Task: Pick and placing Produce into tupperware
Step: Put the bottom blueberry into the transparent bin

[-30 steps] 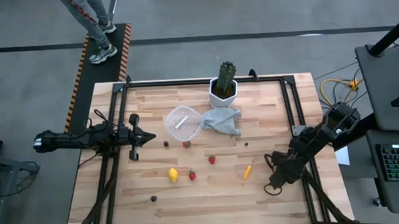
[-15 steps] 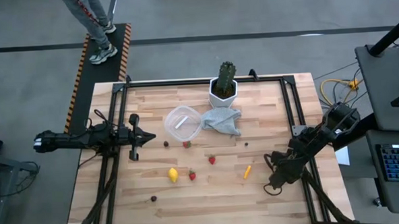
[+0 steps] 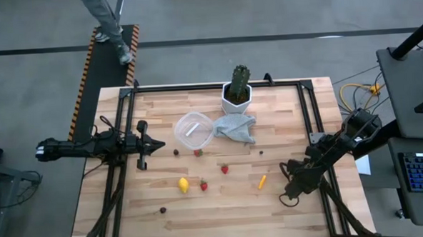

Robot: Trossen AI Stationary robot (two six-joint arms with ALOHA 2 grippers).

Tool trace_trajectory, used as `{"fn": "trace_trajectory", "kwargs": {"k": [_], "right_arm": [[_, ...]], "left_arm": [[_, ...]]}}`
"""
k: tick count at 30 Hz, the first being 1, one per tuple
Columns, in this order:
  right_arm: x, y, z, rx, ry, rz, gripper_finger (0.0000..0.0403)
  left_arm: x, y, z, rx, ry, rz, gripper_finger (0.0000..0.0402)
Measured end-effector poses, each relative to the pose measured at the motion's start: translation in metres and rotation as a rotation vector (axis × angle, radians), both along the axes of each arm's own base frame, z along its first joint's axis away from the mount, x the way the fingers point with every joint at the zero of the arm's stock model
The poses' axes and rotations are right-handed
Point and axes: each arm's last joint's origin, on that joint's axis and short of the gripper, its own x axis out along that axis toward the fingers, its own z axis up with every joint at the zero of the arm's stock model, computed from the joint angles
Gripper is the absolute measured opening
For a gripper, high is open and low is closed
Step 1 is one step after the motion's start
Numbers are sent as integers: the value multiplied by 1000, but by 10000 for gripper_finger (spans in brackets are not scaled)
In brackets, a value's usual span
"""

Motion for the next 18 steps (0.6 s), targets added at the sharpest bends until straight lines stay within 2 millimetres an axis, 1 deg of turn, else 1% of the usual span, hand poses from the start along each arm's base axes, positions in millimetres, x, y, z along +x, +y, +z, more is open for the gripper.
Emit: {"fn": "trace_trajectory", "kwargs": {"k": [18], "right_arm": [[0,0,0,9,6,-5,47]], "left_arm": [[0,0,0,0,0,0,0]]}}
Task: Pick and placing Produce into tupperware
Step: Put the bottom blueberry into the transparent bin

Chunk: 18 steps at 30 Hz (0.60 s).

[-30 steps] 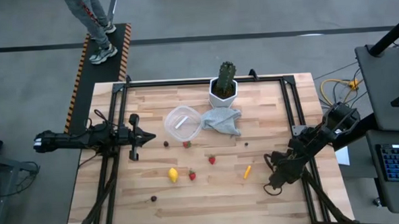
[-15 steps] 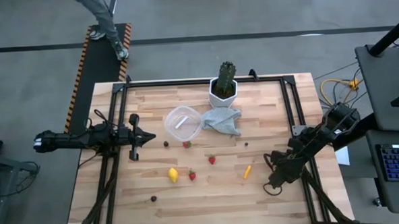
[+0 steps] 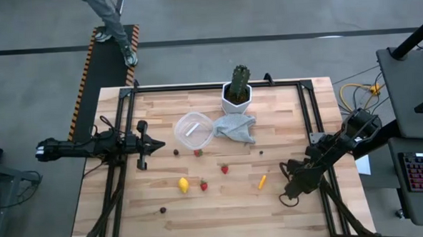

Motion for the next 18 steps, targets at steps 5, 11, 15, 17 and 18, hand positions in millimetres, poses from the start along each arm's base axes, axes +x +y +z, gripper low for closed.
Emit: {"fn": "trace_trajectory", "kwargs": {"k": [5,11,15,17,18], "right_arm": [[0,0,1,2,0,0,47],[0,0,5,26,-27,-1,44],[0,0,8,39,-43,-3,33],[0,0,9,43,-47,-3,30],[0,0,9,45,-50,-3,29]], "left_arm": [[0,0,0,0,0,0,0],[0,0,0,0,0,0,0],[0,0,0,0,0,1,0],[0,0,0,0,0,0,0],[0,0,0,0,0,1,0]]}}
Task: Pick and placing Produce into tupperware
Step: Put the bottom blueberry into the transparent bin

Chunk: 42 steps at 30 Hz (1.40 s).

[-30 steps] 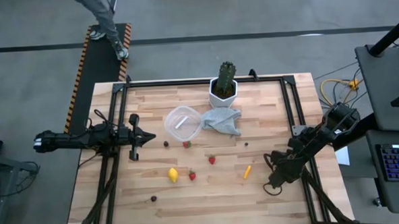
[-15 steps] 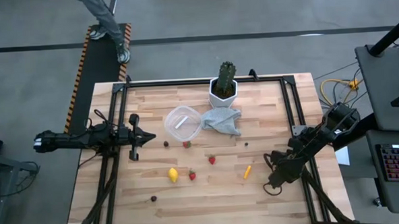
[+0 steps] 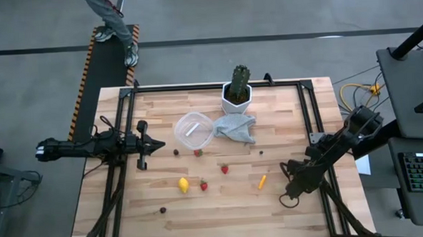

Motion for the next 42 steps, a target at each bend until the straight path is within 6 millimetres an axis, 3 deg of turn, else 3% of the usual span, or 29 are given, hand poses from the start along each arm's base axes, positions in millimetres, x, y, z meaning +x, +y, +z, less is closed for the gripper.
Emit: {"fn": "trace_trajectory", "kwargs": {"k": [22,35,42], "right_arm": [[0,-1,1,-1,-8,7,29],[0,-1,-5,-39,14,19,113],[-1,-1,-6,-26,41,43,111]], "left_arm": [[0,0,0,-2,5,-5,0],[0,0,-1,-3,12,-7,0],[2,0,-3,-1,39,-7,0]]}}
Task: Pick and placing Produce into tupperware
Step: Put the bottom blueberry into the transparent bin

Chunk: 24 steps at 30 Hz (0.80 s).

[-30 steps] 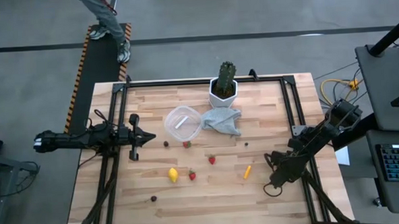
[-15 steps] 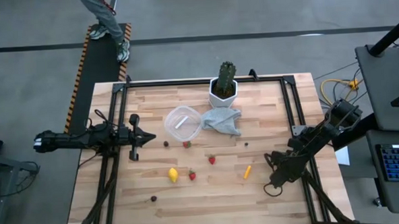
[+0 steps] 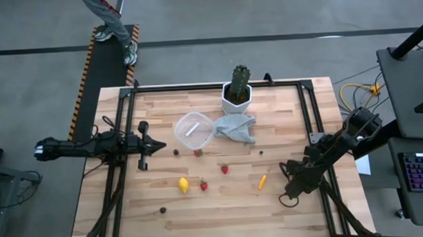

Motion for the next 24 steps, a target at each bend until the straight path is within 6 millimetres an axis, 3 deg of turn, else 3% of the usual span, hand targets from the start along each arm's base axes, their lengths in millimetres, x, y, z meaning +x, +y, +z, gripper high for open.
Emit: {"fn": "trace_trajectory", "kwargs": {"k": [15,24], "right_arm": [[-1,0,0,20,3,7,36],[-1,0,0,18,2,10,29]], "left_arm": [[1,0,-1,1,17,0,0],[1,0,-1,1,14,0,0]]}}
